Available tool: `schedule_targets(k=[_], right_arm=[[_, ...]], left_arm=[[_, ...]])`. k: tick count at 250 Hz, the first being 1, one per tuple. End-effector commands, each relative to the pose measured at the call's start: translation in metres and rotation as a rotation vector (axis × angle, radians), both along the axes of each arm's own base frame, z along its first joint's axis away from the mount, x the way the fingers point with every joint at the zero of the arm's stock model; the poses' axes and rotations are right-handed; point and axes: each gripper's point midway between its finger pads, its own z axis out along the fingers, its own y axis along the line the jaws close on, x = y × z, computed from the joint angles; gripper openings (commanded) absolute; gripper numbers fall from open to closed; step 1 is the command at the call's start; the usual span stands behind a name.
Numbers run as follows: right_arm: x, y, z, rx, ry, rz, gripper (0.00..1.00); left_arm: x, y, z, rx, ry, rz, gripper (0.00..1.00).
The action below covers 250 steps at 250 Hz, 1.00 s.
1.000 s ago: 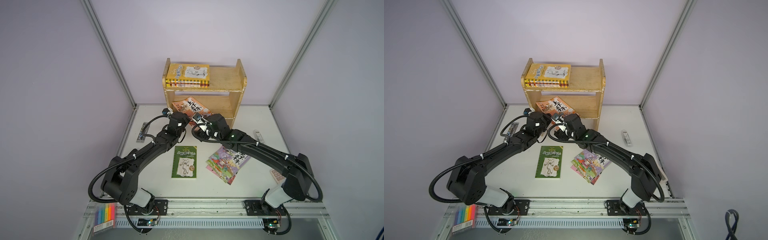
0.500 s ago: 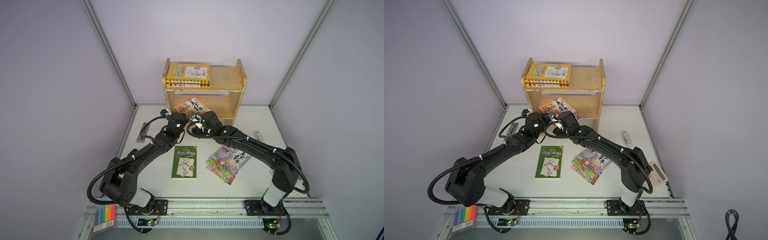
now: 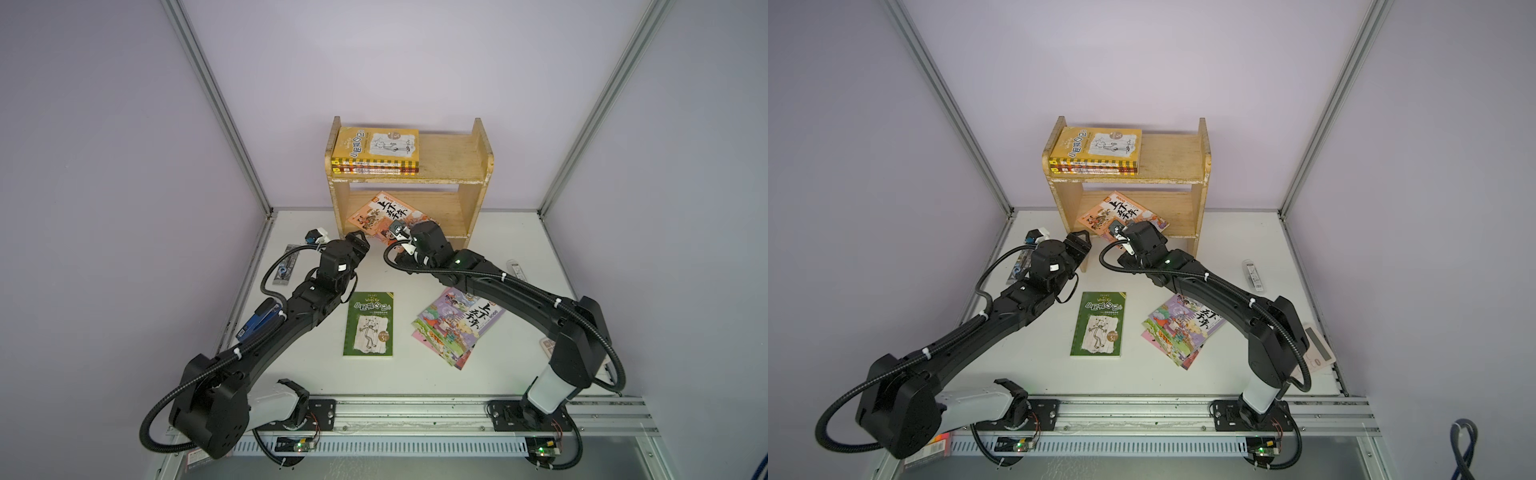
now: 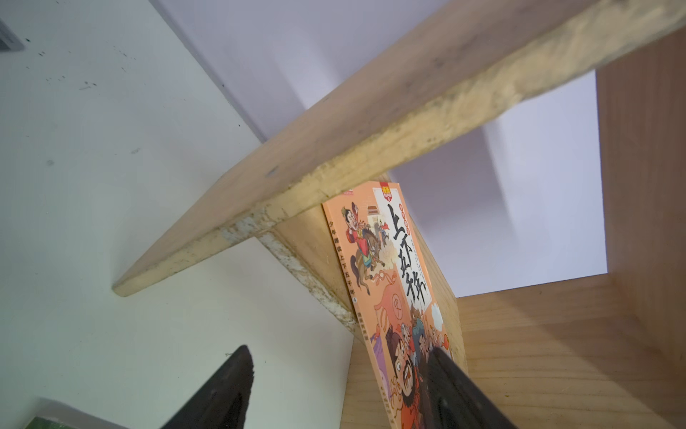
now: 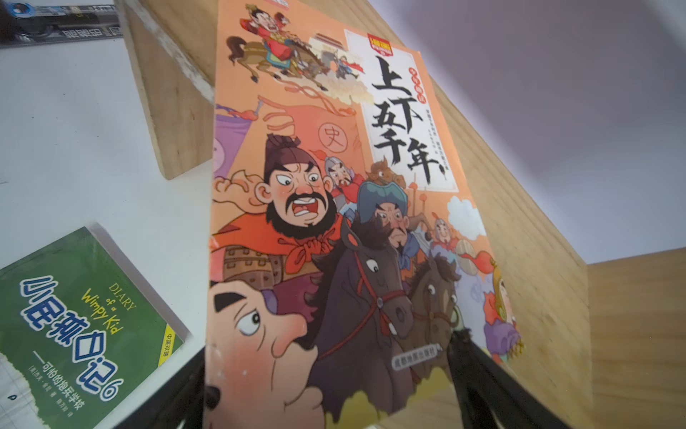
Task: Stacking books/files
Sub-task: Move the book to the bookshelf.
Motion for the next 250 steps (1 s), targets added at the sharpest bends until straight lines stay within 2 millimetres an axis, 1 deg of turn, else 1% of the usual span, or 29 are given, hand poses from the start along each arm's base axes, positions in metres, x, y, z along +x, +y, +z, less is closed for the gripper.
schedule_targets(k=[1, 37, 62, 89, 119, 138, 165, 194, 211, 228, 250], right_arm=[[0.003, -0.013, 0.001, 0.02, 0.014, -0.056, 0.92], [0.009, -0.028, -0.007, 0.021, 0.046, -0.099, 0.92], [0.013, -0.04, -0.007, 0.028, 0.059, -0.133, 0.92], [0.018, -0.055, -0.003, 0.059, 0.071, -0.173, 0.92], [0.021, -0.066, 0.002, 0.096, 0.082, -0.203, 0.92], [0.024, -0.072, 0.002, 0.105, 0.095, -0.227, 0.92], [0.025, -0.076, -0.003, 0.096, 0.11, -0.24, 0.92], [0.028, -0.088, -0.006, 0.066, 0.113, -0.296, 0.92], [0.027, -0.093, -0.009, 0.045, 0.115, -0.317, 0.92], [0.026, -0.098, -0.008, 0.038, 0.107, -0.336, 0.93], [0.022, -0.097, -0.005, 0.044, 0.112, -0.315, 0.93]], left_arm=[[-0.013, 0.02, 0.0, 0.063, 0.005, 0.06, 0.78], [-0.029, 0.038, 0.0, 0.088, 0.015, 0.09, 0.8], [-0.037, 0.047, -0.002, 0.099, 0.024, 0.101, 0.81], [-0.045, 0.053, -0.004, 0.115, 0.035, 0.11, 0.81], [-0.05, 0.057, -0.007, 0.121, 0.041, 0.111, 0.82], [-0.052, 0.057, -0.008, 0.123, 0.045, 0.111, 0.82], [-0.054, 0.058, -0.011, 0.125, 0.052, 0.109, 0.82], [-0.057, 0.06, -0.013, 0.128, 0.058, 0.109, 0.83], [-0.058, 0.063, -0.014, 0.129, 0.06, 0.115, 0.83], [-0.06, 0.066, -0.012, 0.13, 0.057, 0.122, 0.83], [-0.063, 0.071, -0.011, 0.13, 0.053, 0.135, 0.83]])
